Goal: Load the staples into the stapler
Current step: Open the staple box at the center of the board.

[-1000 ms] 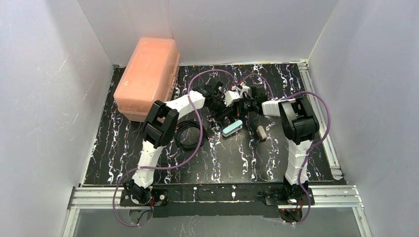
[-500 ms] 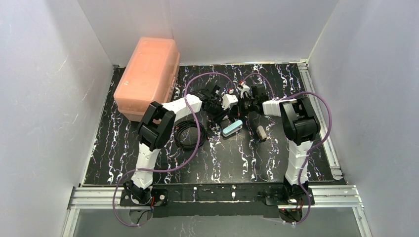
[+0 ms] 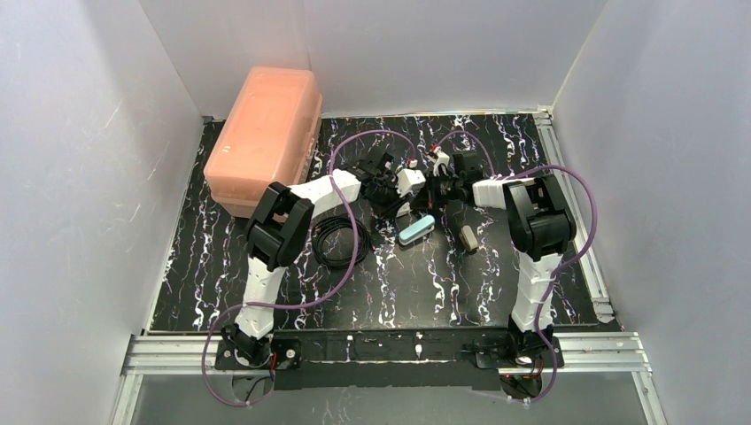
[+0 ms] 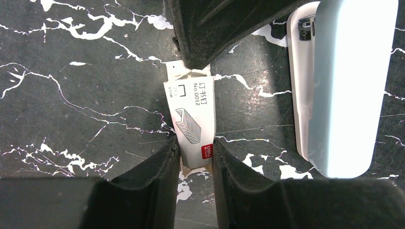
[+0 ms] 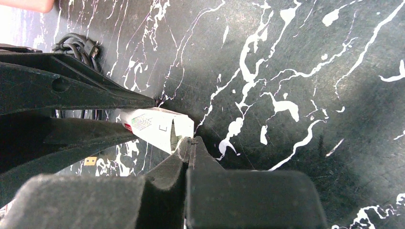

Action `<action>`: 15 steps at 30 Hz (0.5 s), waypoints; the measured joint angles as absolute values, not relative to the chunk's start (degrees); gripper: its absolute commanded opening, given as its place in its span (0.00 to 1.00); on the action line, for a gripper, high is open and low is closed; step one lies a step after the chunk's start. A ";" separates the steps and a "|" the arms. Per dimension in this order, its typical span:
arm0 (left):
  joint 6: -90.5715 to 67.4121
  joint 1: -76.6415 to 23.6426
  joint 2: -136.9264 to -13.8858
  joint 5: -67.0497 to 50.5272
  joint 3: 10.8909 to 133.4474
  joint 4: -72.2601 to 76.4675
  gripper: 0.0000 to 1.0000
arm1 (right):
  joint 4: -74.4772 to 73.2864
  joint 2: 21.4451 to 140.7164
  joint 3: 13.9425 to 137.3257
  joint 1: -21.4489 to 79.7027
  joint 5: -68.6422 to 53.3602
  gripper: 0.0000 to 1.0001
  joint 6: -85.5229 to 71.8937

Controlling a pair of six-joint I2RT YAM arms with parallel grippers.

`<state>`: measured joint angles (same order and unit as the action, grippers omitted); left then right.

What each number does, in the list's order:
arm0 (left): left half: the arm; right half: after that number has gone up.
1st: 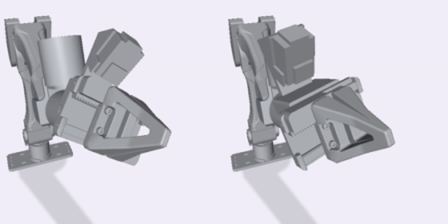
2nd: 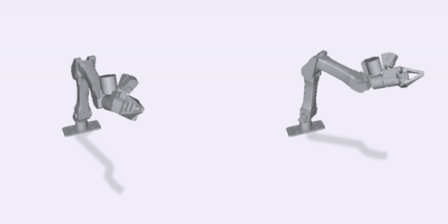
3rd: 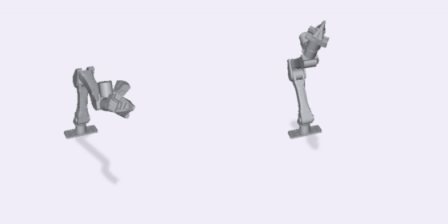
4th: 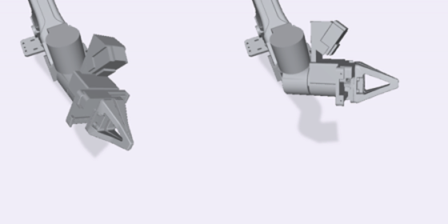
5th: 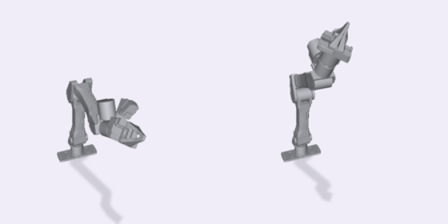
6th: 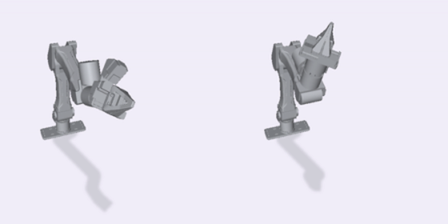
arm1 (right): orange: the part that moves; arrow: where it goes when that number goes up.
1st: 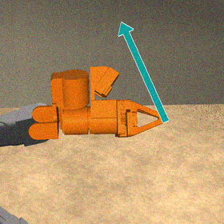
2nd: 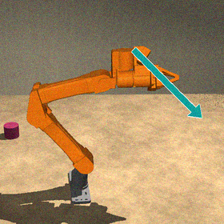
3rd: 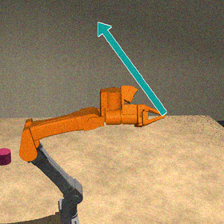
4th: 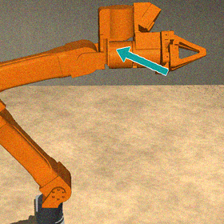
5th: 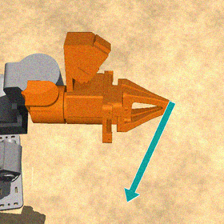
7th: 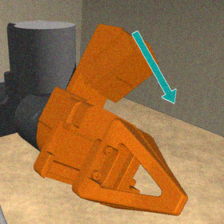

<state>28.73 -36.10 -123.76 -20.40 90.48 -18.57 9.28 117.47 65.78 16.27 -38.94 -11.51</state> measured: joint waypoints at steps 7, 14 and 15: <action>28.71 -35.70 -123.11 -20.82 88.95 -17.10 0.28 | 9.02 117.45 65.78 16.05 -39.27 0.01 -11.07; 28.71 -35.44 -122.34 -21.85 87.83 -16.80 0.45 | 8.64 117.30 65.78 15.77 -39.31 0.01 -10.26; 28.73 -35.40 -122.23 -21.91 87.79 -17.21 0.50 | 8.58 117.23 65.78 15.53 -39.11 0.01 -10.15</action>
<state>28.73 -35.40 -122.23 -21.91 87.79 -17.21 8.58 117.23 65.78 15.53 -39.11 -10.15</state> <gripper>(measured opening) 0.378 0.030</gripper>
